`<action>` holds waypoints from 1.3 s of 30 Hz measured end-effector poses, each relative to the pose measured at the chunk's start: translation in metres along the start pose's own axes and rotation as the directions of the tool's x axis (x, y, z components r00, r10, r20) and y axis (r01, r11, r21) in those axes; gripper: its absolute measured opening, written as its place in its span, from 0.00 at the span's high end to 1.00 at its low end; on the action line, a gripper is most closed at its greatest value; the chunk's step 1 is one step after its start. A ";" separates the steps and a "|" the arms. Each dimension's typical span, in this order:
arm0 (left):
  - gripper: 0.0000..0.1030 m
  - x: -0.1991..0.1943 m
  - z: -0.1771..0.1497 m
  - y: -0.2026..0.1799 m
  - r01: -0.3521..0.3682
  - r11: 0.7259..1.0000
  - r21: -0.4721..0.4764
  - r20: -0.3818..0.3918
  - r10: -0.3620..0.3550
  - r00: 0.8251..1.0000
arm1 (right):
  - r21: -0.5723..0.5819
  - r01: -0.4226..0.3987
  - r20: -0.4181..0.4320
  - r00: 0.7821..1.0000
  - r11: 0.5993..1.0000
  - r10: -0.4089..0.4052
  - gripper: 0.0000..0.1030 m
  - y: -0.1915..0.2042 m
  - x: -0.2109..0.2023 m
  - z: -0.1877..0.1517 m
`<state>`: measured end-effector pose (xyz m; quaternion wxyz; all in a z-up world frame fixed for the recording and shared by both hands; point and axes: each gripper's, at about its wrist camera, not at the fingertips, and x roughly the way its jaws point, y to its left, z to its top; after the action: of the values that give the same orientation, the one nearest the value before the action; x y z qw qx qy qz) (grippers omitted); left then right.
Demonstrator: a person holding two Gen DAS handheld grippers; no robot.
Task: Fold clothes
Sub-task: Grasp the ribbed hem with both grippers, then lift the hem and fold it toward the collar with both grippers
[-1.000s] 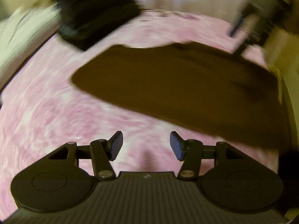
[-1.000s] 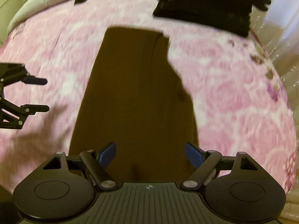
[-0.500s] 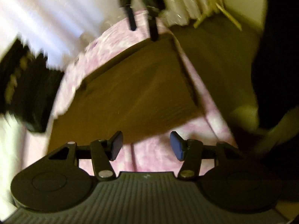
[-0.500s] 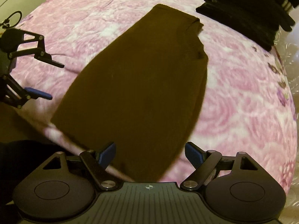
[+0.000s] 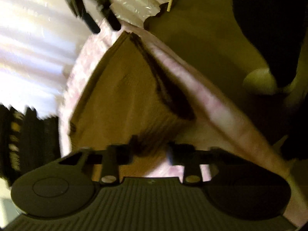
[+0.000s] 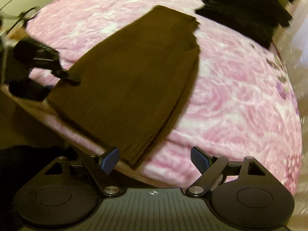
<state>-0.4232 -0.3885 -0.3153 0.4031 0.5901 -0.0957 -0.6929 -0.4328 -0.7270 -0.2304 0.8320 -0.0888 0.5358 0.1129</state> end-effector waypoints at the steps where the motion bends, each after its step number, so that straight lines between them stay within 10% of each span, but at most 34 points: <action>1: 0.85 -0.002 0.002 0.011 0.015 0.997 -0.080 0.001 -0.015 1.000 | -0.043 -0.003 0.014 1.000 0.999 0.003 0.13 0.007 -0.001 -0.001; 6: 0.87 -0.012 -0.008 0.086 0.090 0.822 -0.562 0.016 -0.098 0.995 | -0.285 0.005 0.096 0.995 0.959 0.023 0.01 0.048 0.000 -0.006; 12: 0.87 -0.013 -0.022 0.116 0.128 0.745 -0.655 0.051 -0.125 0.991 | -0.502 0.129 0.216 0.976 0.855 -0.020 0.01 0.084 0.027 -0.006; 17: 0.87 -0.020 -0.029 0.118 0.151 0.739 -0.656 0.068 -0.141 0.988 | -0.558 0.142 0.275 0.961 0.818 0.021 0.02 0.090 0.046 -0.001; 20: 0.86 -0.027 -0.030 0.116 0.154 0.732 -0.663 0.072 -0.142 0.987 | -0.621 0.129 0.244 0.969 0.773 0.034 0.21 0.096 0.059 -0.002; 26: 0.64 -0.025 -0.019 0.086 0.095 0.838 -0.538 0.001 -0.112 0.994 | -0.674 0.231 0.219 0.970 0.702 -0.109 0.45 0.072 0.072 -0.022; 31: 0.55 -0.018 -0.006 0.052 0.004 0.871 -0.491 -0.085 -0.053 0.995 | -0.685 0.232 0.210 0.971 0.691 -0.118 0.64 0.064 0.068 -0.027; 35: 0.55 -0.017 0.004 0.034 -0.057 0.890 -0.452 -0.122 0.002 0.993 | -0.662 0.211 0.197 0.975 0.720 -0.104 0.86 0.062 0.066 -0.023; 39: 0.83 -0.019 0.009 0.035 -0.056 0.891 -0.451 -0.133 -0.005 0.991 | -0.629 0.180 0.164 0.982 0.756 -0.097 0.89 0.060 0.057 -0.011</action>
<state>-0.4163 -0.4020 -0.2777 0.5442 0.5225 0.0876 -0.6505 -0.4364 -0.6675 -0.2883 0.7885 -0.4000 0.4053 0.2321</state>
